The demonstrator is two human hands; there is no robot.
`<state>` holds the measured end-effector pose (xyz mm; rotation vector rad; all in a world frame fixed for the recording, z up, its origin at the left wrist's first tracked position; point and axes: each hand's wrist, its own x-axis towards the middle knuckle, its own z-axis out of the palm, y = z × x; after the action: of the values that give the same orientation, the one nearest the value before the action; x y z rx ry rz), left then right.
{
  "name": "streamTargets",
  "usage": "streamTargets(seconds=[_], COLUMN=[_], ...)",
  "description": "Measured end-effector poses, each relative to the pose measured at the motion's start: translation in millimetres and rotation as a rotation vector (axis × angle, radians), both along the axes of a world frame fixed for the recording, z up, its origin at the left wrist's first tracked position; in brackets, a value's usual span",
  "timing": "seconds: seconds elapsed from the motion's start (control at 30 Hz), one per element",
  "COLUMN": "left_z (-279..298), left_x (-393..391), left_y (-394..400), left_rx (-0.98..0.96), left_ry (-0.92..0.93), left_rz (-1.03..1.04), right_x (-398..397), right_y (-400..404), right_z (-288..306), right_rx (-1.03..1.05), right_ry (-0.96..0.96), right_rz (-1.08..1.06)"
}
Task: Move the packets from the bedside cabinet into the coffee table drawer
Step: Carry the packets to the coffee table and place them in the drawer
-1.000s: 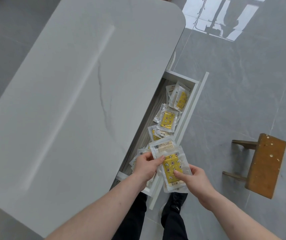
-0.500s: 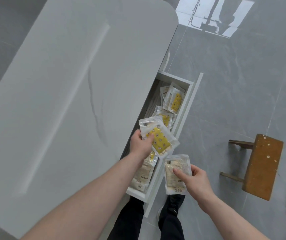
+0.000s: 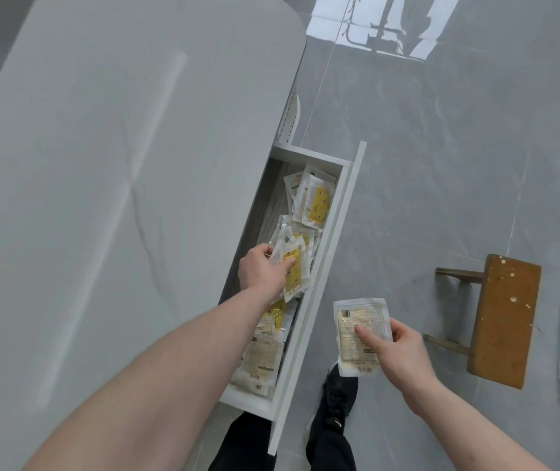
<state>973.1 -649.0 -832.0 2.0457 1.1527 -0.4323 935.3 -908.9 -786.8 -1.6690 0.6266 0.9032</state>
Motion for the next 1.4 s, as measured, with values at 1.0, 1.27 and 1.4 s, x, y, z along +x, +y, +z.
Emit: streamTargets(seconds=[1.0,1.27,1.4], left_z=[27,50,38], left_x=[-31,-76,-98], left_y=[40,128,141], left_rx=[0.060,0.342,0.297], left_ry=[-0.133,0.076,0.214], left_rz=[-0.412,-0.673,-0.783], right_x=[10,49,66], right_y=[49,120,147], right_z=[16,8,-6], right_rx=[-0.031,-0.168,-0.232], right_ry=[0.068,-0.050,-0.067], right_rz=[0.064,0.105,0.075])
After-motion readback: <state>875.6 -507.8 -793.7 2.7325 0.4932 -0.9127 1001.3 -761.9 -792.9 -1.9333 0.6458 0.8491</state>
